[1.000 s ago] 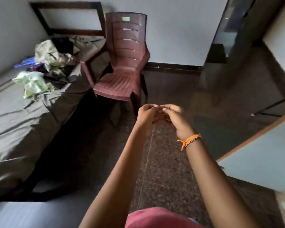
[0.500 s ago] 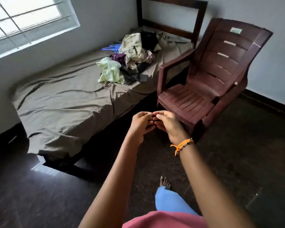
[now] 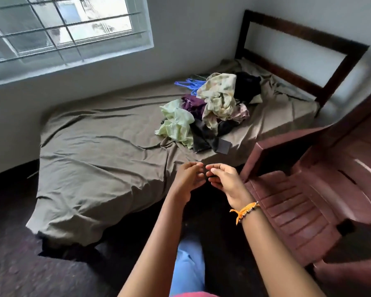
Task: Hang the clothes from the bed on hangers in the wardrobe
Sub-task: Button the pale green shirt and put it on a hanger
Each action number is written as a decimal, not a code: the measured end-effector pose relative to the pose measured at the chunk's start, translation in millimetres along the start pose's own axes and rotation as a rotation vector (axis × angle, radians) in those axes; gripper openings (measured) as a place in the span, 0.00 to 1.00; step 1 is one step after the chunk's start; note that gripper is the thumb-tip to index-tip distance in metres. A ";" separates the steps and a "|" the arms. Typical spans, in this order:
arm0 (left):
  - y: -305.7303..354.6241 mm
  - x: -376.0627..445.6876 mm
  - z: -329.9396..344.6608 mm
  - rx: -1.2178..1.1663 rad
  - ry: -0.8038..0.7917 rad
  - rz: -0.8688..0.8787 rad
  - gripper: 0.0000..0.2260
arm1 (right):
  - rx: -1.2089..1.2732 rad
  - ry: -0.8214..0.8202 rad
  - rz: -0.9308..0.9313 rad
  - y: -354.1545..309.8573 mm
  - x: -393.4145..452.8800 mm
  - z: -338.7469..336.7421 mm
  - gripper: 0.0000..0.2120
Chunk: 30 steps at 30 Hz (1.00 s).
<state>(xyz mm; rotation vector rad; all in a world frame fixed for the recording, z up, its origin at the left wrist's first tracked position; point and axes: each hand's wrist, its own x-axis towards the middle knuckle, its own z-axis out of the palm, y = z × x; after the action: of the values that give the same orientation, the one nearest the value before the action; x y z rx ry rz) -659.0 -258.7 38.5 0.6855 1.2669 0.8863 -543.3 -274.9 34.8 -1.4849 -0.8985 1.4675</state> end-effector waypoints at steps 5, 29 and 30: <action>71.2 114.3 1.0 0.070 0.025 -0.013 0.07 | -0.006 -0.016 0.046 -41.5 126.6 17.8 0.11; 122.1 460.5 -54.4 0.043 0.283 -0.457 0.08 | -0.813 -0.462 0.270 -18.6 564.0 92.3 0.20; 121.2 465.4 -56.7 0.014 0.306 -0.467 0.10 | -0.836 -0.406 0.243 -13.7 570.1 95.0 0.17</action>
<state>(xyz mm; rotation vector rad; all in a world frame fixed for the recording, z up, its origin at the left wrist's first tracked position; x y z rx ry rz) -706.8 201.2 -105.4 0.2459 1.6224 0.6058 -604.7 261.3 -172.6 -1.9594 -1.7832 1.7017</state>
